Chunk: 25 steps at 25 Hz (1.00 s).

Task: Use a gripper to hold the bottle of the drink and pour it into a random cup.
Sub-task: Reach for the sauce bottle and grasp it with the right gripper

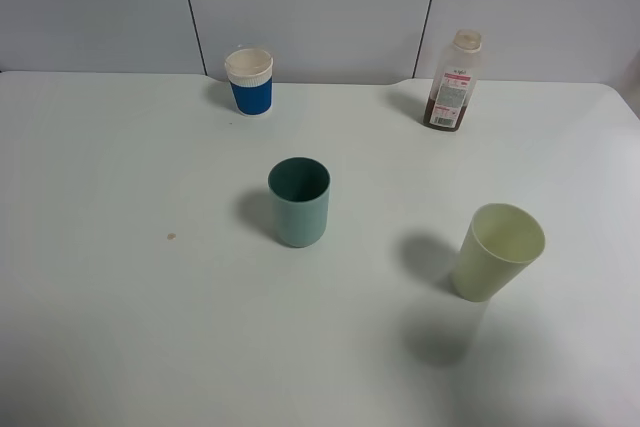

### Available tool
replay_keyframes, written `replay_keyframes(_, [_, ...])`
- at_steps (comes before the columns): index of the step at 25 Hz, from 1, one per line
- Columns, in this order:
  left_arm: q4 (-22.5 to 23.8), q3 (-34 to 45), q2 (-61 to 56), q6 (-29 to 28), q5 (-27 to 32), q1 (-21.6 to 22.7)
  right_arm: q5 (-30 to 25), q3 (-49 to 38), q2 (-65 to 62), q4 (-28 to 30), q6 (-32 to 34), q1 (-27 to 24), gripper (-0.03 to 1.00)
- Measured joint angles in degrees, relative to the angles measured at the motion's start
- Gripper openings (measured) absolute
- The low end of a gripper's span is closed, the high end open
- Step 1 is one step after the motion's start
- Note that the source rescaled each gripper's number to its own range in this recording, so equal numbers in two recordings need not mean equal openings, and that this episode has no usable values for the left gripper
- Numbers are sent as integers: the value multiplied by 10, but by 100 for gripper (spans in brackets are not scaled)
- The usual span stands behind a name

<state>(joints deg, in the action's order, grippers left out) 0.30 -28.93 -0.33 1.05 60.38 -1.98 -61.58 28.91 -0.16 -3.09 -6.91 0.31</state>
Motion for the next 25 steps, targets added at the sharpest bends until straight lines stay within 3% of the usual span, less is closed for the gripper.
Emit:
replay_keyframes(11, [0, 0, 0, 0, 0, 0, 0, 0, 0, -4, 14, 0, 91])
replay_keyframes(18, [0, 0, 0, 0, 0, 0, 4, 2, 11, -37, 31, 0, 91])
replay_keyframes(25, [0, 0, 0, 0, 0, 0, 4, 77, 113, -33, 30, 0, 91])
